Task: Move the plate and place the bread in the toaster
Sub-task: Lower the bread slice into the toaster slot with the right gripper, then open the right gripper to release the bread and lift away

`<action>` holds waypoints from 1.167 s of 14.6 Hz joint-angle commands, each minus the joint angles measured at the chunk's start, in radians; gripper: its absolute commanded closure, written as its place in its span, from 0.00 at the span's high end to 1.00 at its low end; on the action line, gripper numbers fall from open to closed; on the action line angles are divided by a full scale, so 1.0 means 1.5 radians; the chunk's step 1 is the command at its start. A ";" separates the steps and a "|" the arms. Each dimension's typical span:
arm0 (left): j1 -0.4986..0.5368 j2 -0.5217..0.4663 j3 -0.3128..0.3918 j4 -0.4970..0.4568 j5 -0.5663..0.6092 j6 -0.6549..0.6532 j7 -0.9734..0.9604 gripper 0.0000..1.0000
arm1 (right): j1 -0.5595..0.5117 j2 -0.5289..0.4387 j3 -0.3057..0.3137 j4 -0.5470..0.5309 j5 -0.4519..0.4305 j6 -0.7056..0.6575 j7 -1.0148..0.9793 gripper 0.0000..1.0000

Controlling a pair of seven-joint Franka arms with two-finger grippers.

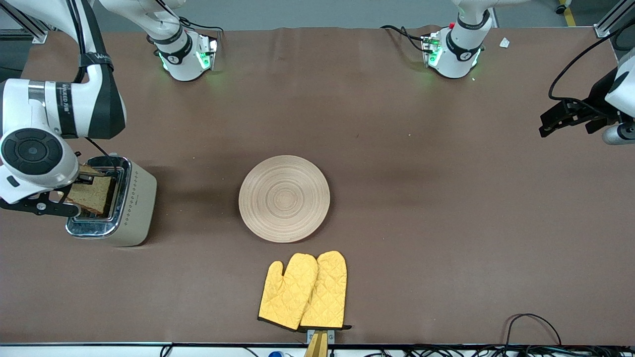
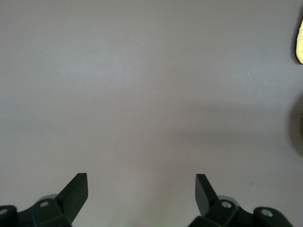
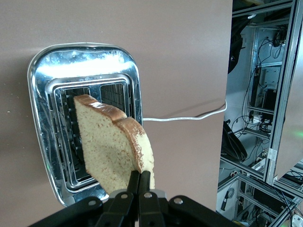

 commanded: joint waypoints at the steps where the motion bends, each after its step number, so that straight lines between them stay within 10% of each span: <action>1: -0.001 -0.002 -0.001 0.005 0.015 -0.002 -0.001 1.00 | -0.010 -0.009 0.009 -0.015 -0.017 0.014 -0.006 0.01; 9: 0.001 0.000 0.001 0.005 0.015 0.003 0.006 1.00 | -0.015 0.025 0.009 -0.071 -0.017 0.091 0.003 0.07; 14: 0.002 -0.003 0.004 0.007 0.015 0.000 0.012 1.00 | -0.042 0.059 0.012 -0.028 -0.018 0.115 -0.007 0.98; 17: 0.016 -0.002 0.004 0.008 0.012 0.000 0.022 1.00 | -0.044 0.043 0.012 0.018 0.136 0.093 -0.007 1.00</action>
